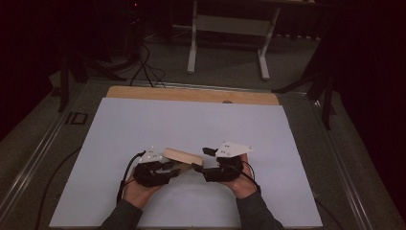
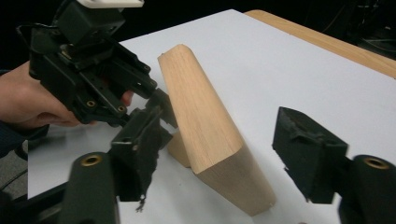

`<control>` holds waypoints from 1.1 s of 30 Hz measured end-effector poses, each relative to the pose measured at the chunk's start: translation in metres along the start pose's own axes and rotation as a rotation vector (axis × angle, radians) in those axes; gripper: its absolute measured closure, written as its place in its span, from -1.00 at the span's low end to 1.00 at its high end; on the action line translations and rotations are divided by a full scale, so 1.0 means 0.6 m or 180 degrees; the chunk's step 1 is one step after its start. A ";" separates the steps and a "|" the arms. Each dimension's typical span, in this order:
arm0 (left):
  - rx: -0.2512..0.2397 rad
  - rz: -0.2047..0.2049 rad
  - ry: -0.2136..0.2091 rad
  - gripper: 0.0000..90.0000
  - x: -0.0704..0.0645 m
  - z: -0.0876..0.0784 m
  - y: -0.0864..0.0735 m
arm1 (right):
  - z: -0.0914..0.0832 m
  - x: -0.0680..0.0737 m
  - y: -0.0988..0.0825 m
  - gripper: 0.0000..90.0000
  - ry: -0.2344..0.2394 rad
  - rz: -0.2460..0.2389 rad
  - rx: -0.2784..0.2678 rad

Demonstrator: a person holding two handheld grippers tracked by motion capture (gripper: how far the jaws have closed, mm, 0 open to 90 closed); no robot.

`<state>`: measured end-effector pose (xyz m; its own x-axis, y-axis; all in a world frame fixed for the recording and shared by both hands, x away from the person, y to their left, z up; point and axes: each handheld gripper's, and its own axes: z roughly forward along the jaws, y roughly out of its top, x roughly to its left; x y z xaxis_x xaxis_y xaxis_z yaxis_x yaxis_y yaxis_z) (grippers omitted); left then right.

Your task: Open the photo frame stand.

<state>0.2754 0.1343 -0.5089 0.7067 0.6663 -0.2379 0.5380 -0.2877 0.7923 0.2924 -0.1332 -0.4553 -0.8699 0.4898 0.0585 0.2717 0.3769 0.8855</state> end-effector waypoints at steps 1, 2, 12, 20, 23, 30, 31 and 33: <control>0.0004 0.0011 0.0001 0.29 -0.001 -0.001 0.000 | 0.000 -0.001 0.000 -0.34 -0.0006 0.0015 0.0004; 0.0005 0.0013 -0.0001 0.29 -0.001 -0.002 0.000 | 0.001 -0.002 0.000 -0.37 -0.0022 0.0033 0.0020; -0.0045 -0.0013 0.0019 0.29 0.005 -0.012 0.002 | -0.006 -0.003 0.002 -0.52 -0.0030 0.0068 -0.0027; -0.0064 0.0001 0.0029 0.29 0.007 -0.018 0.003 | -0.013 -0.005 0.005 -0.45 -0.0186 0.0057 -0.0043; -0.0073 0.0013 0.0036 0.29 0.007 -0.021 0.003 | -0.018 -0.008 0.005 -0.36 -0.0253 0.0070 -0.0082; -0.0135 0.0027 0.0083 0.29 0.009 -0.029 0.003 | -0.030 -0.021 0.003 -0.13 -0.0399 0.0170 -0.0197; -0.0137 0.0032 0.0094 0.30 0.009 -0.029 0.002 | -0.031 -0.023 0.002 -0.07 -0.0413 0.0180 -0.0209; -0.0151 0.0048 0.0112 0.30 0.009 -0.030 0.002 | -0.032 -0.027 -0.001 0.03 -0.0440 0.0224 -0.0226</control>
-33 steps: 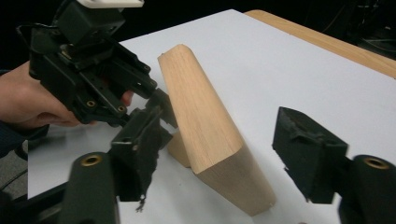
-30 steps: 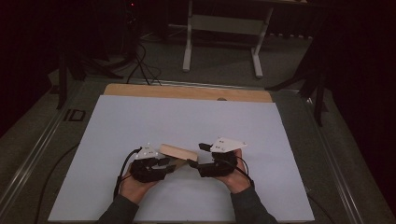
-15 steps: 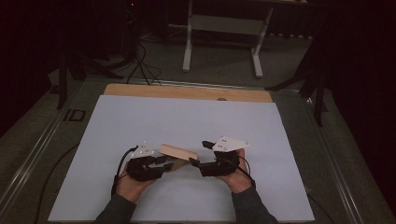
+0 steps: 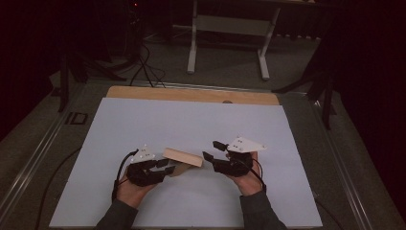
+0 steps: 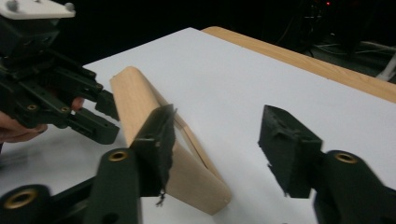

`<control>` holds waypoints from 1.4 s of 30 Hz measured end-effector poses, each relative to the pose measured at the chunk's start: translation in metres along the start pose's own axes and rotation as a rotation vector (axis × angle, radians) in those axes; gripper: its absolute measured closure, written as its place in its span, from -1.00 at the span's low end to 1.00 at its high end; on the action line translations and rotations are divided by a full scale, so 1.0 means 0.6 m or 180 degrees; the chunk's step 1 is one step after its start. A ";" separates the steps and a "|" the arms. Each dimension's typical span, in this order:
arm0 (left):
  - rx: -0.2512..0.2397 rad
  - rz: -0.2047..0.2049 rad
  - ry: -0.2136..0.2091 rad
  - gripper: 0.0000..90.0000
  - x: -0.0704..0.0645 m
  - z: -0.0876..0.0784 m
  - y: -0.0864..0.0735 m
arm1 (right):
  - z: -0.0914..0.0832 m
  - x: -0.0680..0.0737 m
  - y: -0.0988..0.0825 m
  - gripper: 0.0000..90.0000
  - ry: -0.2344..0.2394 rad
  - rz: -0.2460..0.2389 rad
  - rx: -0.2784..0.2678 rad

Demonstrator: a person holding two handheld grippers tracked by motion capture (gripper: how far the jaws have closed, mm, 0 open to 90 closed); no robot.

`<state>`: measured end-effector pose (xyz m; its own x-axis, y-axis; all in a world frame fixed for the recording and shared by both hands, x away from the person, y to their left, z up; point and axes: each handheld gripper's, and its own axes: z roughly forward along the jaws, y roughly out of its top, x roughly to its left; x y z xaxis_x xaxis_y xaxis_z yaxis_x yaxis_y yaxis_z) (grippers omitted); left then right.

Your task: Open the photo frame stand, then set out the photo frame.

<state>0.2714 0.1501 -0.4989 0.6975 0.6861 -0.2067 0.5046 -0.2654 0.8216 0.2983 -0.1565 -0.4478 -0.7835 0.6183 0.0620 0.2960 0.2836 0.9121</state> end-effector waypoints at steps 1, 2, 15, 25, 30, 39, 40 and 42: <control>-0.0004 0.0016 0.0000 0.31 0.000 -0.001 0.000 | 0.000 -0.002 -0.002 0.07 -0.0014 0.0021 -0.0011; -0.0003 0.0037 0.0001 0.31 -0.001 -0.001 0.000 | 0.000 -0.005 -0.003 0.10 -0.0044 0.0049 -0.0017; -0.0059 0.0135 0.0028 0.46 -0.008 -0.004 0.004 | 0.020 -0.026 -0.030 0.62 -0.0249 0.0318 0.0118; -0.0044 0.0149 0.0161 0.52 -0.014 -0.001 0.006 | 0.048 -0.026 -0.049 0.90 -0.0234 0.0342 0.0303; -0.0063 0.0126 0.0135 0.61 -0.013 -0.001 0.007 | 0.059 -0.022 -0.055 0.98 -0.0214 0.0318 0.0362; -0.0053 0.0273 0.0246 0.95 -0.020 0.000 0.007 | 0.076 -0.015 -0.060 0.99 -0.0089 0.0370 0.0369; -0.0050 0.0271 0.0250 0.97 -0.020 0.001 0.007 | 0.076 -0.015 -0.060 0.99 -0.0082 0.0379 0.0360; -0.0030 0.0276 0.0270 0.98 -0.020 0.003 0.008 | 0.075 -0.015 -0.059 0.99 -0.0063 0.0401 0.0341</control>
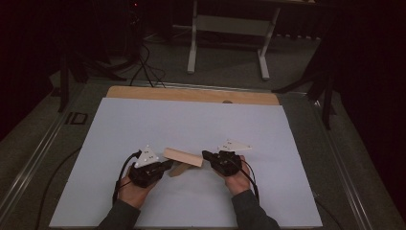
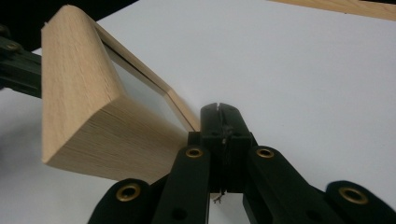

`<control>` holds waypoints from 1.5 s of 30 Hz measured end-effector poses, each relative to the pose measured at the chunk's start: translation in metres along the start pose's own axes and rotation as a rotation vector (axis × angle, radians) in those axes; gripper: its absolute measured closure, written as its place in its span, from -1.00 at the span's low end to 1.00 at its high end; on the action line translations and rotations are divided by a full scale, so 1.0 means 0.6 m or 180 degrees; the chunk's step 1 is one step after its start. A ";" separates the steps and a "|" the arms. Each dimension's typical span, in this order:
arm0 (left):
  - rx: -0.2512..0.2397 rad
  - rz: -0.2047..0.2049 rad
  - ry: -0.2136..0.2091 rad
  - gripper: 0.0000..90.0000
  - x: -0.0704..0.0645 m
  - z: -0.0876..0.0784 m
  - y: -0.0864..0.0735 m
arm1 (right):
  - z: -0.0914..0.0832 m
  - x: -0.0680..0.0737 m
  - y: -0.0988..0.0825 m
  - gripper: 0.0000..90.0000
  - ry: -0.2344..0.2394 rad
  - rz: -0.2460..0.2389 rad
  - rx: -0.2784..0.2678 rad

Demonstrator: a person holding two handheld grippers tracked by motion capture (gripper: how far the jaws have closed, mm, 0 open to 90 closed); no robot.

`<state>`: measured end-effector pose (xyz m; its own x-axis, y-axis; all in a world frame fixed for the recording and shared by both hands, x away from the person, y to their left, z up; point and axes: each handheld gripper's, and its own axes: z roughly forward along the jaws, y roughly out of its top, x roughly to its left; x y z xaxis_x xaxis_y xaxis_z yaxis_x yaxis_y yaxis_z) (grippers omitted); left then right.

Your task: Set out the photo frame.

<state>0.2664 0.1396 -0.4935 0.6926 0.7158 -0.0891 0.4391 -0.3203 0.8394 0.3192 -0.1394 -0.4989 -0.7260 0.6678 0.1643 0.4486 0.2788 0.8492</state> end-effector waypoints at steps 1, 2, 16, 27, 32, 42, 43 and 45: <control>0.0006 0.0003 0.0007 0.98 0.000 0.001 0.000 | 0.000 0.000 0.000 0.99 0.0015 0.0007 -0.0007; 0.0006 0.0003 0.0007 0.98 0.000 0.001 0.000 | 0.000 0.000 0.000 0.99 0.0015 0.0007 -0.0007; 0.0039 -0.0020 0.0084 0.99 0.004 0.011 0.005 | -0.002 0.003 -0.001 0.99 0.0063 -0.0039 0.0000; 0.0054 -0.0028 0.0106 0.99 0.007 0.014 0.009 | -0.004 0.013 -0.002 0.99 0.0096 -0.0128 0.0030; 0.0055 -0.0016 0.0089 0.99 0.005 0.016 0.011 | -0.004 0.016 -0.002 0.99 0.0100 -0.0166 0.0035; 0.0039 -0.0007 0.0020 0.99 -0.002 0.018 0.014 | -0.005 0.023 -0.002 0.99 0.0111 -0.0241 0.0066; 0.0042 0.0000 0.0012 0.99 -0.003 0.019 0.014 | -0.005 0.024 -0.002 0.99 0.0111 -0.0242 0.0066; 0.0047 0.0018 0.0006 0.99 -0.005 0.020 0.015 | -0.005 0.025 -0.003 0.99 0.0115 -0.0265 0.0069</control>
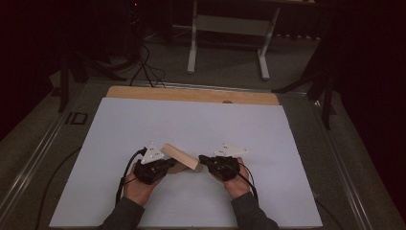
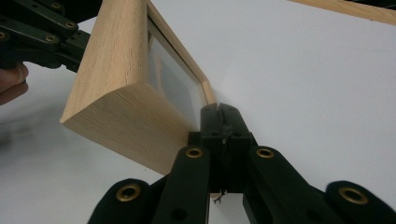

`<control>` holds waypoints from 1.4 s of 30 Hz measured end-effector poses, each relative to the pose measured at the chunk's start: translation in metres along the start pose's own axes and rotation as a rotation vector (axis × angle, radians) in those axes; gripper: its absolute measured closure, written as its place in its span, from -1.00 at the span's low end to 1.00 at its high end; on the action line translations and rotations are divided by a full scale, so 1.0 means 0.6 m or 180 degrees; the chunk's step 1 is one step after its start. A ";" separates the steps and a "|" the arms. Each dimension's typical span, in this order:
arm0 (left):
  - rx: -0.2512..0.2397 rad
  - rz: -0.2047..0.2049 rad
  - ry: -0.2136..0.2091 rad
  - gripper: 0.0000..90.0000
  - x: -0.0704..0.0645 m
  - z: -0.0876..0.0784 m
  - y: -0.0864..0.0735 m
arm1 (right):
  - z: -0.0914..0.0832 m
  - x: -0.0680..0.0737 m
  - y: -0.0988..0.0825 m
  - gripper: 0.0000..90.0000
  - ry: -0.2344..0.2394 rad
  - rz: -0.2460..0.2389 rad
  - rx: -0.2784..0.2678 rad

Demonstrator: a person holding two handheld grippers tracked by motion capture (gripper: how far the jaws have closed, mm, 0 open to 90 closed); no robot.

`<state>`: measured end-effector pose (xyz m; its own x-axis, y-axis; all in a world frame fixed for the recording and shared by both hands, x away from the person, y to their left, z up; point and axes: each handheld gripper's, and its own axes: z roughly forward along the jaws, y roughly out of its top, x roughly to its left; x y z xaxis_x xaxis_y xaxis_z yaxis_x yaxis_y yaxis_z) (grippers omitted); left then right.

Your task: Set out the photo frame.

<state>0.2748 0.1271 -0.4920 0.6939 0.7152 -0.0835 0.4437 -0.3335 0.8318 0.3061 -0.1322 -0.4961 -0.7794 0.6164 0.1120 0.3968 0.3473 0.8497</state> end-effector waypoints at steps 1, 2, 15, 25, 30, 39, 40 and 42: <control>-0.0002 0.0004 0.0001 0.99 -0.001 0.000 0.000 | 0.000 0.001 0.000 0.99 0.0003 -0.0010 -0.0001; 0.0001 0.0008 -0.0001 0.99 -0.002 0.001 0.000 | 0.000 0.001 0.000 0.99 0.0000 -0.0022 0.0005; 0.0024 0.0042 -0.0030 0.99 -0.008 0.005 0.001 | 0.000 0.011 0.001 0.99 0.0011 -0.0136 0.0031; 0.0039 0.0054 -0.0018 0.99 -0.008 0.007 0.001 | 0.001 0.019 0.002 0.99 0.0042 -0.0203 0.0049; 0.0045 0.0048 -0.0017 0.99 -0.009 0.008 0.001 | 0.002 0.022 0.002 0.99 0.0052 -0.0233 0.0054; 0.0058 0.0059 -0.0010 0.99 -0.009 0.009 0.000 | 0.003 0.029 0.002 0.99 0.0091 -0.0265 0.0066; 0.0059 0.0058 -0.0009 0.99 -0.009 0.009 0.000 | 0.003 0.030 0.002 0.99 0.0093 -0.0270 0.0067; 0.0060 0.0060 -0.0006 0.99 -0.009 0.009 0.000 | 0.004 0.031 0.003 0.99 0.0103 -0.0283 0.0068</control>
<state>0.2740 0.1199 -0.4945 0.7033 0.7076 -0.0690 0.4412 -0.3584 0.8227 0.2932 -0.1183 -0.4940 -0.8272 0.5594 0.0534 0.3352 0.4149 0.8459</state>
